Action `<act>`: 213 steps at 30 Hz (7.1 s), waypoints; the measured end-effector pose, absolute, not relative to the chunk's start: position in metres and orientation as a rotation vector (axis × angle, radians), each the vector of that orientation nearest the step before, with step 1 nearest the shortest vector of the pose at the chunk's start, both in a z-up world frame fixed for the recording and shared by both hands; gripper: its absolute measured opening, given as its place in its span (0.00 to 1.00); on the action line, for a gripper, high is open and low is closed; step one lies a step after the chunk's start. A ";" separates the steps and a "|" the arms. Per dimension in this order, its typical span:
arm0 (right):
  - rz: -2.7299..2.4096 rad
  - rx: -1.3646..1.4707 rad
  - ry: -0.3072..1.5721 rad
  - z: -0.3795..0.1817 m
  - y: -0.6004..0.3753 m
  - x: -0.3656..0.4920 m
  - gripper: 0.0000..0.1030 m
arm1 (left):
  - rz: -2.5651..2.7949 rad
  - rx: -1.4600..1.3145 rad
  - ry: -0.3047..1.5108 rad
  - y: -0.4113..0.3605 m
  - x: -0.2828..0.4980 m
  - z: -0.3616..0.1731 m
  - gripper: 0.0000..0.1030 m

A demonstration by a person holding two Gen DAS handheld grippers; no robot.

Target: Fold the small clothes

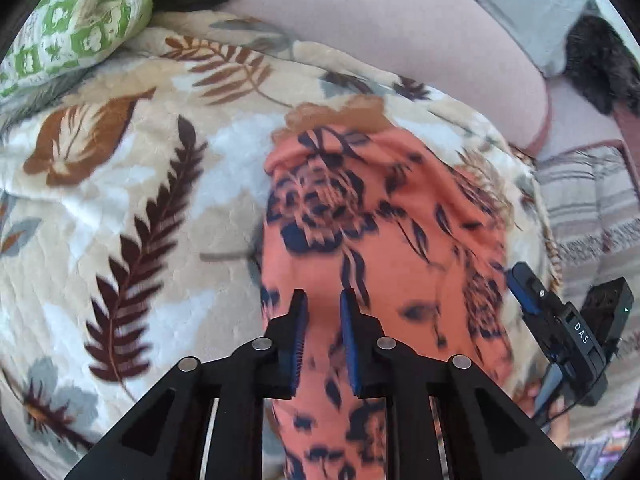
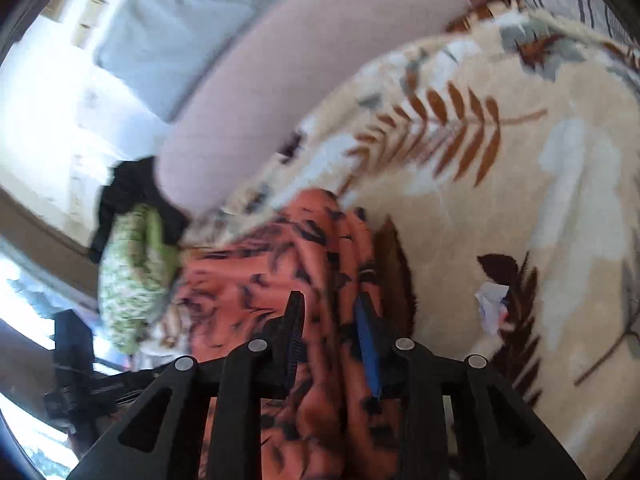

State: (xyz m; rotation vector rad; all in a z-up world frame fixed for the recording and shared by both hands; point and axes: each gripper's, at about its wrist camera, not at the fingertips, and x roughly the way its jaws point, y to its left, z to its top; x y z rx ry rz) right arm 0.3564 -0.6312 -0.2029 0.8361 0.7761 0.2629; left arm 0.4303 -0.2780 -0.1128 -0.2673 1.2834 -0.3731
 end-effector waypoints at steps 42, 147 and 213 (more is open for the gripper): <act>0.141 0.770 0.926 -0.204 -0.622 0.402 0.51 | -0.326 -0.294 1.170 -0.252 0.408 -0.096 0.39; 0.409 0.696 0.926 -0.173 -0.452 0.261 0.46 | -0.277 -0.239 1.075 -0.080 0.124 -0.015 0.47; 0.123 0.117 0.957 -0.128 -0.447 0.068 0.98 | -0.091 0.168 1.001 -0.053 -0.133 0.053 0.64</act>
